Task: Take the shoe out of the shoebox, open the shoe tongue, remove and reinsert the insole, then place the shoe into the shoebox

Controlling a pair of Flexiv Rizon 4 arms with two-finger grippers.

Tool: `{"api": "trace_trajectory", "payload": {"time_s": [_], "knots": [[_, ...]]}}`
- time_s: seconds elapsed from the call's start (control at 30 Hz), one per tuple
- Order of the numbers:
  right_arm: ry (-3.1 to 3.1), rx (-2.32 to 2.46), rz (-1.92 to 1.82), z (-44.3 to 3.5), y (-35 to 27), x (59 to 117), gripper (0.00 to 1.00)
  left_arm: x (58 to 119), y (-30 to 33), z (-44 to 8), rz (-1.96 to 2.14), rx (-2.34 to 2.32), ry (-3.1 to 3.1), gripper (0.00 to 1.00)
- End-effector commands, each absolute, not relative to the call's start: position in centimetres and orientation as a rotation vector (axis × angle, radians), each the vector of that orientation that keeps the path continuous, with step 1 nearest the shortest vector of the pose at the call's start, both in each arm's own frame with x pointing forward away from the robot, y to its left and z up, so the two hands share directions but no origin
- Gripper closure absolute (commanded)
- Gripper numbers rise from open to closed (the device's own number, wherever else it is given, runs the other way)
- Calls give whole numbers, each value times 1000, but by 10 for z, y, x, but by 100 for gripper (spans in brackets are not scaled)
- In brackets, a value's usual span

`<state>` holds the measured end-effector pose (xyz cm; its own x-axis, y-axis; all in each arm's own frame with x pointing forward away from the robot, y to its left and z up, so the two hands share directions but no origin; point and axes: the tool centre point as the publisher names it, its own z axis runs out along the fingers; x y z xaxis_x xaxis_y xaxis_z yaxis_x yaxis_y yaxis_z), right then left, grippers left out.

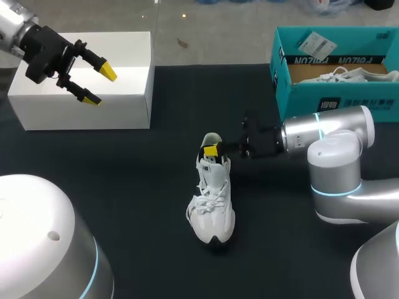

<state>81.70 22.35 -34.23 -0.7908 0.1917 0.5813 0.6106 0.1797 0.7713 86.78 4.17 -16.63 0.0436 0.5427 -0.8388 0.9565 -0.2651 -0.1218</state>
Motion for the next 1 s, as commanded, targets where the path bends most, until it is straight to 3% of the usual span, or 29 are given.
{"api": "trace_trajectory", "payload": {"time_s": [0.03,0.4,0.43,0.5,0.53,0.57,0.6,0.63,1.0], "knots": [[-2105,-762,-1615,-348,228,811,100,869,42,-166,-1132,1852,1507,0],[-2086,-766,-1577,-357,230,794,100,869,42,-166,-1132,1852,1507,0],[-2087,-765,-1585,-356,230,795,96,869,42,-166,-1132,1852,1507,0],[-2092,-761,-1594,-354,231,797,58,869,42,-166,-1132,1852,1507,0],[-2096,-758,-1600,-352,231,798,50,869,42,-166,-1132,1852,1507,0],[-2100,-756,-1606,-350,231,800,25,869,42,-166,-1132,1852,1507,0],[-2107,-753,-1609,-348,231,801,9,869,42,-166,-1132,1852,1507,0],[-2113,-750,-1610,-347,231,802,0,869,42,-166,-1132,1852,1507,0],[-2145,-727,-1655,-331,228,812,0,869,42,-166,-1132,1852,1507,0]]}}
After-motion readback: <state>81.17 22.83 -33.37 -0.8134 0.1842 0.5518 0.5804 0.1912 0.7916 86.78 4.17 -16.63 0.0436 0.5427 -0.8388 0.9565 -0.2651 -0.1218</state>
